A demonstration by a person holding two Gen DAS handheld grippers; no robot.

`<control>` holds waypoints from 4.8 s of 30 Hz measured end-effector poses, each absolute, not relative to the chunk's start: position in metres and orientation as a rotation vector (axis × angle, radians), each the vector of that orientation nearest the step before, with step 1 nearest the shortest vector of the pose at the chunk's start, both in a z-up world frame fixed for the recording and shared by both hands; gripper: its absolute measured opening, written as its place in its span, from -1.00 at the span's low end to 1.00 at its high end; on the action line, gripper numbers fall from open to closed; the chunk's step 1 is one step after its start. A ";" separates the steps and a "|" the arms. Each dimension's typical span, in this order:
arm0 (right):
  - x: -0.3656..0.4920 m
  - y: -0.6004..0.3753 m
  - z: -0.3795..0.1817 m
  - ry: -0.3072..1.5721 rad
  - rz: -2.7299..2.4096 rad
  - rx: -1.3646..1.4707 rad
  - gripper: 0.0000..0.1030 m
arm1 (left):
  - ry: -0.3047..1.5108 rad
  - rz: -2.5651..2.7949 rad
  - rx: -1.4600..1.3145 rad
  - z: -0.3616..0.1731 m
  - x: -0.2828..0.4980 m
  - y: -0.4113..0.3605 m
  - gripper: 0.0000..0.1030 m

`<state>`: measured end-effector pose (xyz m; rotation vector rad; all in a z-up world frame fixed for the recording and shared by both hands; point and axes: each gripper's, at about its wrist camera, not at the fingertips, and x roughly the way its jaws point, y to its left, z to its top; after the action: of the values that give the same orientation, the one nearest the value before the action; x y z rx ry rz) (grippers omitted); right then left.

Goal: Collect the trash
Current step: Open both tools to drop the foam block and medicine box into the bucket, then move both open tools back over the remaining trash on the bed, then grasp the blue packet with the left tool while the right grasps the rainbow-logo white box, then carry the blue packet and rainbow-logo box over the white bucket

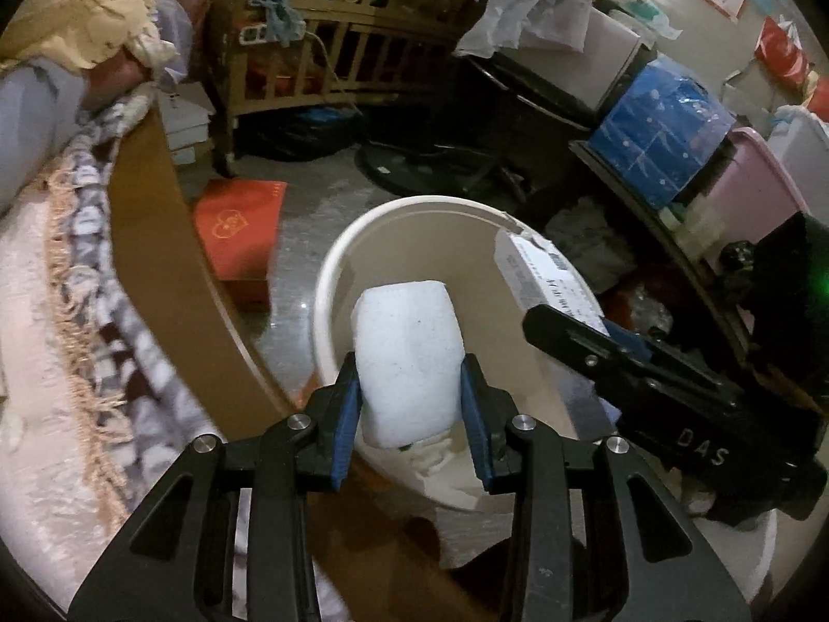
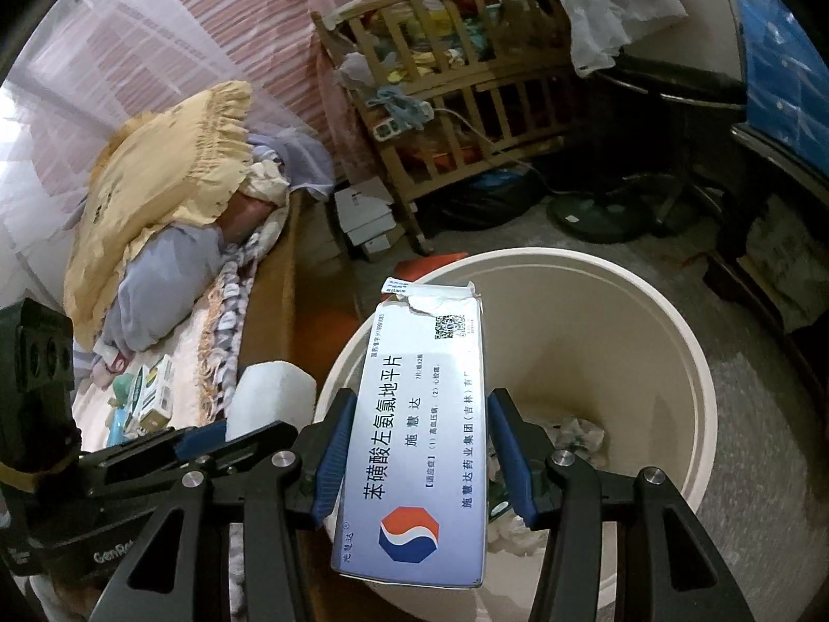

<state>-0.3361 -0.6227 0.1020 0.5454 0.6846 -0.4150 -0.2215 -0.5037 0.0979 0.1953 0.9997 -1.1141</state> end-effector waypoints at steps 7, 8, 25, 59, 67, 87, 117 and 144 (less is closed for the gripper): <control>-0.341 -0.634 0.096 0.661 -0.479 0.590 0.05 | 1.002 -1.133 0.154 0.095 -0.218 -0.504 0.17; -0.341 -0.634 0.096 0.664 -0.481 0.590 0.06 | 1.001 -1.128 0.157 0.095 -0.218 -0.503 0.17; -0.305 -0.562 0.116 0.685 -0.346 0.462 0.27 | 0.923 -0.844 0.152 0.110 -0.184 -0.402 0.17; -0.091 -0.365 0.085 0.883 0.044 0.190 0.32 | 0.907 -0.427 0.052 0.083 -0.062 -0.134 0.25; -0.030 -0.354 0.058 0.975 0.039 0.111 0.32 | 0.945 -0.465 0.165 0.057 -0.025 -0.147 0.26; -0.087 -0.366 0.076 0.904 0.118 0.219 -0.04 | 1.014 -0.530 0.034 0.064 -0.066 -0.142 -0.31; -0.240 -0.444 0.131 0.749 -0.058 0.296 -0.04 | 0.845 -0.692 0.138 0.130 -0.167 -0.271 -0.31; -0.307 -0.563 0.119 0.711 -0.319 0.454 -0.04 | 0.916 -0.913 0.165 0.120 -0.192 -0.415 -0.31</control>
<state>-0.3065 -0.5631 0.1193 0.4543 0.7115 -0.3185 -0.1916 -0.4146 0.1201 0.1654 0.9164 -0.9127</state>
